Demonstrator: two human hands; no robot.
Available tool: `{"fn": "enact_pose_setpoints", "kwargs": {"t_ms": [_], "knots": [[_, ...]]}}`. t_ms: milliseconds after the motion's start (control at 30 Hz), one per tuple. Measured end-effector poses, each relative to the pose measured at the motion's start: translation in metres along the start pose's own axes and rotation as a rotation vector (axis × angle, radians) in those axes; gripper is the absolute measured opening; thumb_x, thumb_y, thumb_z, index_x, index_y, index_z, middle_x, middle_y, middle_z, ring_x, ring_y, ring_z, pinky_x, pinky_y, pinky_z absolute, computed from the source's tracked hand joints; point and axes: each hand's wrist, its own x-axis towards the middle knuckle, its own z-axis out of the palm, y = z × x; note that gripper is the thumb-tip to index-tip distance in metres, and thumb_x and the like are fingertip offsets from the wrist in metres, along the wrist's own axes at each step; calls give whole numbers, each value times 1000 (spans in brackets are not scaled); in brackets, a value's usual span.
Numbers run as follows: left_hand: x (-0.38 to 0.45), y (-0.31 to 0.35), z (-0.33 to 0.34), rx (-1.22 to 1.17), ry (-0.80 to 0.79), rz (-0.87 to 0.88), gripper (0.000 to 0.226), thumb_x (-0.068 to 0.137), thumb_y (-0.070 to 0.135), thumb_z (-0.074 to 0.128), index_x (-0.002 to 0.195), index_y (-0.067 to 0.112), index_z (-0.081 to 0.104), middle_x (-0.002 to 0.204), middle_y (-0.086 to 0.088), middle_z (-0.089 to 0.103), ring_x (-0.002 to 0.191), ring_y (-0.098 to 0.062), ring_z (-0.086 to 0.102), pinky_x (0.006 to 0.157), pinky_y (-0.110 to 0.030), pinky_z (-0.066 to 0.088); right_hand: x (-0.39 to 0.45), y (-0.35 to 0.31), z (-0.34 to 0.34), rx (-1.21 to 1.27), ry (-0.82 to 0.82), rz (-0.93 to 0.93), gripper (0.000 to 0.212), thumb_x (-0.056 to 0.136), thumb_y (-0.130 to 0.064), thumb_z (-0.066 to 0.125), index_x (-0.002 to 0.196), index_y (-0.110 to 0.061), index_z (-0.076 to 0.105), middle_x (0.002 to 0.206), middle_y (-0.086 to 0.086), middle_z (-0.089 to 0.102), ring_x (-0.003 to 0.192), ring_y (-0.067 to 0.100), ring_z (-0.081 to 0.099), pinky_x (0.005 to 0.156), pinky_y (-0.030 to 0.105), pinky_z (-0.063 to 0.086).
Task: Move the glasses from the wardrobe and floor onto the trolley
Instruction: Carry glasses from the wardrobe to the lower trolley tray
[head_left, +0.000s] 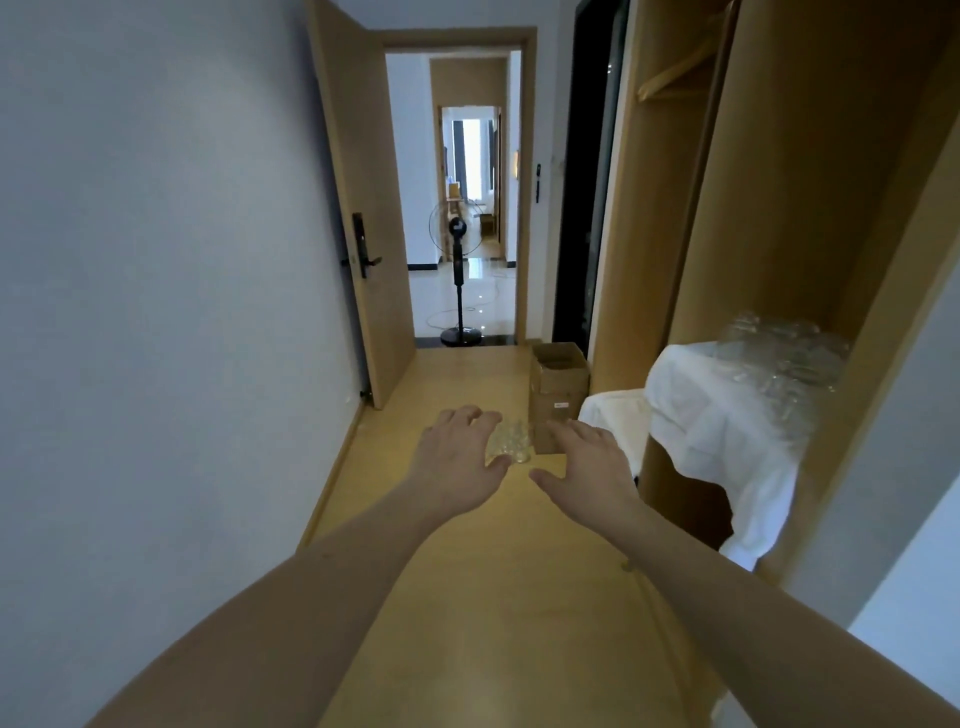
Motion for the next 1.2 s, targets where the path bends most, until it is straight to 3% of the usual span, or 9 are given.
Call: {"fn": "enact_pose_setpoints", "kwargs": {"t_ms": [200, 400, 667, 967, 1200], "knots": [[84, -18, 22, -29, -11, 127, 56, 95, 48, 57, 146, 25, 45, 145, -5, 48, 133, -27, 42, 105, -46, 42, 57, 23, 13, -62, 29, 120, 69, 87, -60, 59, 148, -31, 42, 150, -2, 49, 135, 28, 44, 108, 45, 41], [178, -32, 23, -154, 28, 289, 45, 93, 44, 61, 134, 26, 54, 135, -2, 55, 120, -25, 51, 95, -40, 47, 127, 40, 10, -161, 70, 264, 71, 88, -64, 54, 149, -31, 41, 149, -3, 50, 132, 24, 46, 109, 42, 40], [265, -38, 54, -180, -65, 428, 54, 95, 48, 58, 143, 24, 50, 142, -3, 52, 130, -26, 44, 105, -46, 44, 174, 58, 13, -192, 91, 456, 68, 90, -57, 59, 150, -29, 41, 151, -2, 46, 136, 28, 41, 111, 42, 36], [328, -14, 95, -282, -97, 525, 56, 96, 49, 57, 147, 27, 46, 149, -2, 48, 135, -25, 43, 105, -40, 43, 206, 95, 13, -229, 97, 563, 67, 91, -54, 60, 151, -30, 40, 154, -1, 43, 138, 28, 39, 113, 41, 34], [389, 14, 116, -211, -80, 568, 54, 94, 50, 57, 143, 30, 48, 145, 0, 51, 131, -25, 45, 102, -40, 44, 249, 149, 4, -227, 134, 582, 72, 88, -54, 64, 151, -29, 40, 151, -2, 47, 136, 28, 42, 110, 40, 37]]}}
